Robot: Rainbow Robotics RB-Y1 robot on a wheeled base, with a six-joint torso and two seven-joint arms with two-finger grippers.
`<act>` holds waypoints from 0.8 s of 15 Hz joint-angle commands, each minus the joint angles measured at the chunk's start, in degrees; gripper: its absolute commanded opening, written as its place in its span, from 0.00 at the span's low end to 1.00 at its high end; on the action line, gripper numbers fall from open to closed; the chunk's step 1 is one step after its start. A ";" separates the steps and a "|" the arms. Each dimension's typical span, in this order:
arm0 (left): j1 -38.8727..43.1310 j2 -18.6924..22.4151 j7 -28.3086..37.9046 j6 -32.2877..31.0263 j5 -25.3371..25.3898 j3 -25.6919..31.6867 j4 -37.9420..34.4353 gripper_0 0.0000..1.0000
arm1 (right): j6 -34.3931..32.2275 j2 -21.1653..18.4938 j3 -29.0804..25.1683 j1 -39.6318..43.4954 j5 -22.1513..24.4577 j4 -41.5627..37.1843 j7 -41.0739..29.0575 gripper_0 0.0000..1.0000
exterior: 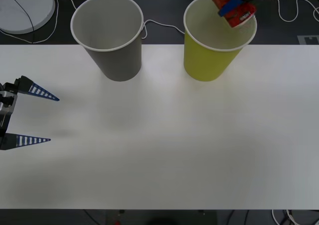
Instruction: Put the can into the green bin and the plastic bottle into the gray bin
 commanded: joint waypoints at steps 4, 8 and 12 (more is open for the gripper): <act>0.00 0.00 0.00 0.00 0.00 0.00 0.00 1.00 | 1.59 2.28 3.86 -4.35 1.53 7.34 1.86 0.00; 0.00 0.00 0.00 0.00 0.00 0.00 0.00 1.00 | 1.68 2.28 3.86 -4.62 1.79 7.34 2.29 0.43; 0.00 0.00 0.00 0.00 0.00 0.00 0.00 1.00 | 1.59 1.31 3.86 -4.62 1.00 6.90 3.35 1.00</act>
